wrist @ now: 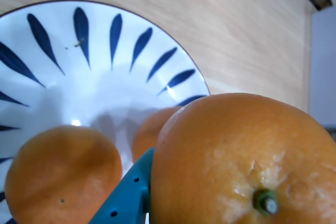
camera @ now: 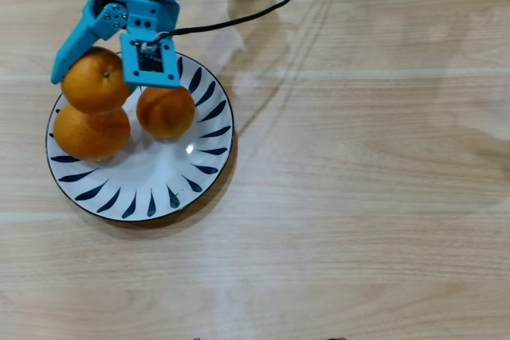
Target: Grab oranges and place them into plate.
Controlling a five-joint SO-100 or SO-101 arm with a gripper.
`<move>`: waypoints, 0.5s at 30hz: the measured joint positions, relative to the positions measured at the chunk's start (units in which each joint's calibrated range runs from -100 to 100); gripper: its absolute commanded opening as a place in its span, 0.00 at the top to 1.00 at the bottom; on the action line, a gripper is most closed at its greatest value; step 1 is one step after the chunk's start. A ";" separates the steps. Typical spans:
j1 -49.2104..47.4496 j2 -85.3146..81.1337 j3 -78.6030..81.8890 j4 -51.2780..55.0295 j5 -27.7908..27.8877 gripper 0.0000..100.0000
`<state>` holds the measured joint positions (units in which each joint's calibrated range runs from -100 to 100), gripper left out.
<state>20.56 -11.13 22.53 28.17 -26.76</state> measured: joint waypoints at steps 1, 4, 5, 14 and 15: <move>-1.01 1.78 0.09 -2.41 0.31 0.68; -1.94 5.67 -0.18 -5.68 0.21 0.68; -2.62 7.53 -0.80 -6.46 0.05 0.68; -7.09 17.52 -6.46 -6.80 0.10 0.59; -7.26 17.77 -6.55 -6.80 0.10 0.57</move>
<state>13.30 6.64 15.98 21.36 -26.66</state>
